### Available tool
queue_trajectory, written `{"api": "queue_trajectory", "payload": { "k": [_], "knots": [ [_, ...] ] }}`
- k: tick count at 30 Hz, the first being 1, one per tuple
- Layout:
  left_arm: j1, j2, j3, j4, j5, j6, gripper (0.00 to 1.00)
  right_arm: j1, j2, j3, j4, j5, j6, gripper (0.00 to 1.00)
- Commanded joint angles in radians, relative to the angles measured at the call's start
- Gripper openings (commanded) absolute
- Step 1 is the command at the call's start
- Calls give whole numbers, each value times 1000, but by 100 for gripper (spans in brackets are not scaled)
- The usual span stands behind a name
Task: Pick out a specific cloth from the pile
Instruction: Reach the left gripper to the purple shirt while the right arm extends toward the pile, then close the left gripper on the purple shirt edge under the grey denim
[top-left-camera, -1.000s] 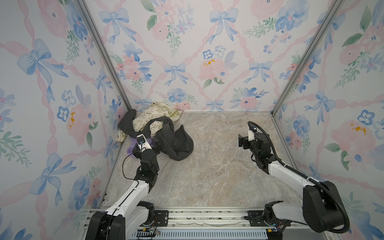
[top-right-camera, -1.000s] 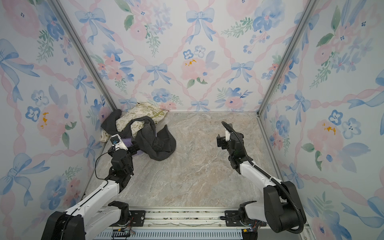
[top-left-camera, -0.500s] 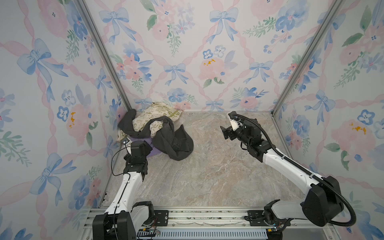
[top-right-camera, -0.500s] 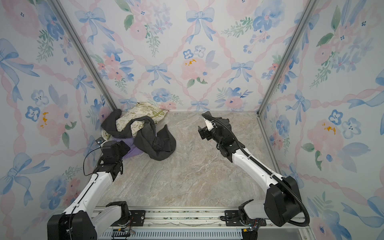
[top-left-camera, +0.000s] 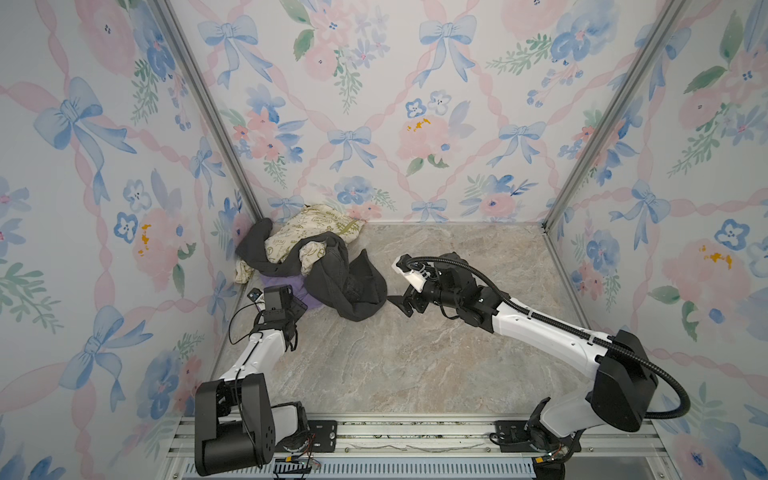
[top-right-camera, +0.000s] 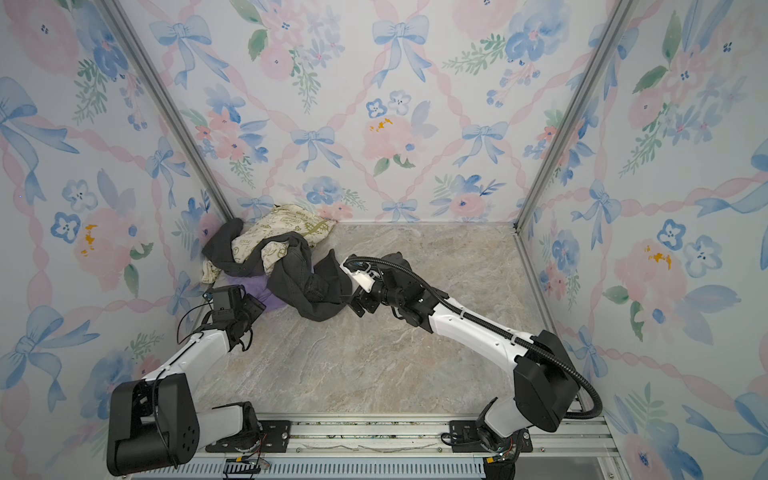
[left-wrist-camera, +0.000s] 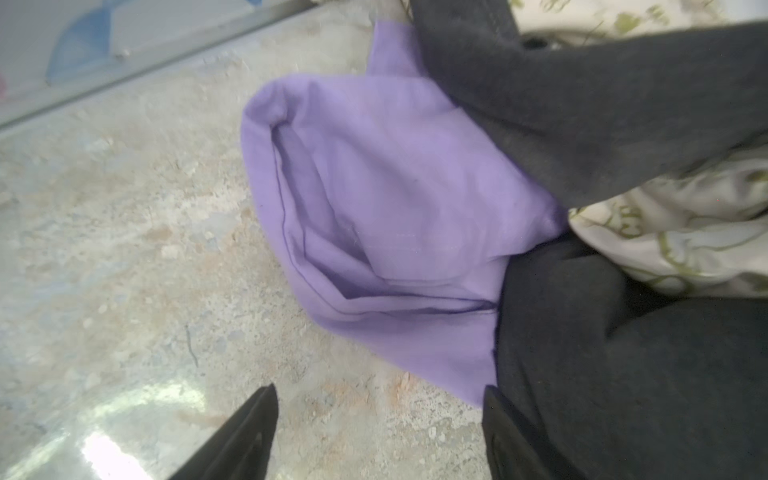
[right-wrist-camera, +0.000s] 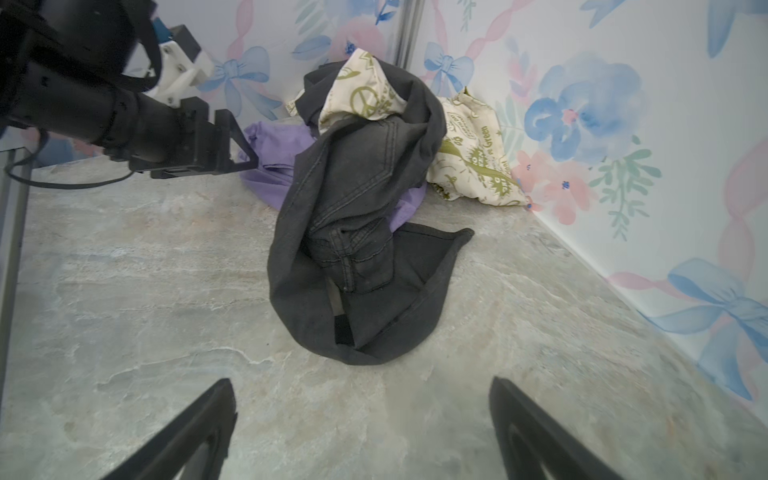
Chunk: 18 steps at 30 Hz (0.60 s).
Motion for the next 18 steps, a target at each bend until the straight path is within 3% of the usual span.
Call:
{"api": "queue_trajectory", "payload": {
  "k": [1, 15, 18],
  "knots": [
    [9, 71, 47, 13, 98, -22, 74, 43, 15, 36, -17, -46, 30, 97],
    [32, 252, 106, 115, 180, -67, 57, 80, -14, 35, -95, -48, 9, 97],
    [33, 270, 102, 141, 185, -72, 49, 80, -32, 19, -106, -39, 2, 97]
  ]
}}
